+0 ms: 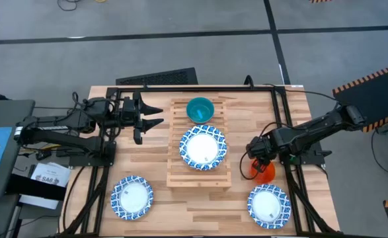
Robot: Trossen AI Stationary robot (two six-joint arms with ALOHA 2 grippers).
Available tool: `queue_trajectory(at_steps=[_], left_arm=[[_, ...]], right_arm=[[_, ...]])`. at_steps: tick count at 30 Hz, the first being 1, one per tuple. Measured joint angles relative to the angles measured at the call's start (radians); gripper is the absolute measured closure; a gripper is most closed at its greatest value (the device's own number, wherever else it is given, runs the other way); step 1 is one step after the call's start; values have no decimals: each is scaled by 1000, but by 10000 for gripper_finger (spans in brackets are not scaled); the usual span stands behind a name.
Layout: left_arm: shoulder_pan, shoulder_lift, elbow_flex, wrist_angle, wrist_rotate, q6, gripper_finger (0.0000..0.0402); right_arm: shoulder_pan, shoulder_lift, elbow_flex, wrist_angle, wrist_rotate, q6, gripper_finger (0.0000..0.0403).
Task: Place and stack bowls onto a shelf
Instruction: Stack the orange bowl on top of the blue bowl on the shelf
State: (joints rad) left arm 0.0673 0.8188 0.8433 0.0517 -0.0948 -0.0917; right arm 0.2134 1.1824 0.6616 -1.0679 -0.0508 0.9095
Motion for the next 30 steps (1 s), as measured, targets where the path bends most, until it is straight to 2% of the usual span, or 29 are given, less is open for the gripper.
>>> queue_trajectory(at_steps=[10, 17, 30], left_arm=[[0, 0, 0, 0, 0, -3, 239], [-1, 0, 0, -1, 0, -3, 239], [-1, 0, 0, 2, 0, -3, 239]], right_arm=[[0, 0, 24, -51, 29, -22, 251], [0, 3, 24, -38, 7, -20, 251], [0, 130, 23, 24, -4, -19, 251]])
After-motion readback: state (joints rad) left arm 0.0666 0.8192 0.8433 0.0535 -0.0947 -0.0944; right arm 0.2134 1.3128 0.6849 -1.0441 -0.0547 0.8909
